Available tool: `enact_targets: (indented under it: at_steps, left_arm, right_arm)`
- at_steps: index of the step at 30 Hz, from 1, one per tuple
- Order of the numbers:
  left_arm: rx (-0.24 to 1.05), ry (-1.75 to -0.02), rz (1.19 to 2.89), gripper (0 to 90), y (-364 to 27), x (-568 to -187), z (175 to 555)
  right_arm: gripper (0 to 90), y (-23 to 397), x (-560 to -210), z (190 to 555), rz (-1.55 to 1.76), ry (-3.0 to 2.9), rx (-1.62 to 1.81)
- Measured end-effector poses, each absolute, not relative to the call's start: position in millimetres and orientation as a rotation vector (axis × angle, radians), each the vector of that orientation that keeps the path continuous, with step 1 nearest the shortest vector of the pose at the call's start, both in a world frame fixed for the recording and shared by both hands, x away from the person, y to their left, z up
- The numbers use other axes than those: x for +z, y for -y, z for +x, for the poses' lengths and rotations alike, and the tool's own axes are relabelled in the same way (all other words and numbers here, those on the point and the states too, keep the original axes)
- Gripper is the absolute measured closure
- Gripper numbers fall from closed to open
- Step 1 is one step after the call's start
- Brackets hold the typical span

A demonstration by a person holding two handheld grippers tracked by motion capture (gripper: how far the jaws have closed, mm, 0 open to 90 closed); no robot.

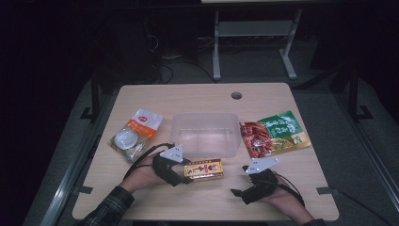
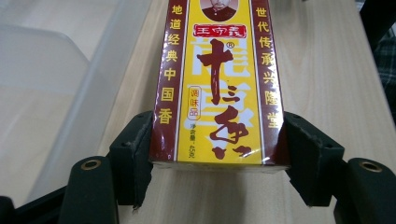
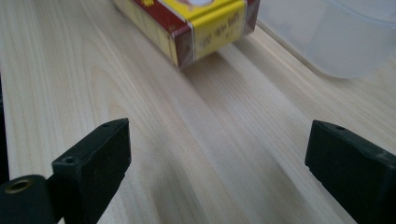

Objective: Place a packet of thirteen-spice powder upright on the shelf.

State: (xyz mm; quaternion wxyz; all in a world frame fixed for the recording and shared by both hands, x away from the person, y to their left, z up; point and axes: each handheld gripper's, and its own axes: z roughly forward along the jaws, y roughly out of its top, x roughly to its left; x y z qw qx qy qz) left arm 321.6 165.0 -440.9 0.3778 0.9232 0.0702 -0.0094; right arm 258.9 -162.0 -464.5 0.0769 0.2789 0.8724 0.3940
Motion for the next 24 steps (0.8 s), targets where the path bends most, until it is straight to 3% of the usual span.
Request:
enact_targets:
  at_steps: [24]
  left_arm:
    - [0.017,-0.154,2.393,32.2,-161,-377,350]
  right_arm:
    - [6.4,160,-464,257,0.833,-2.622,1.199]
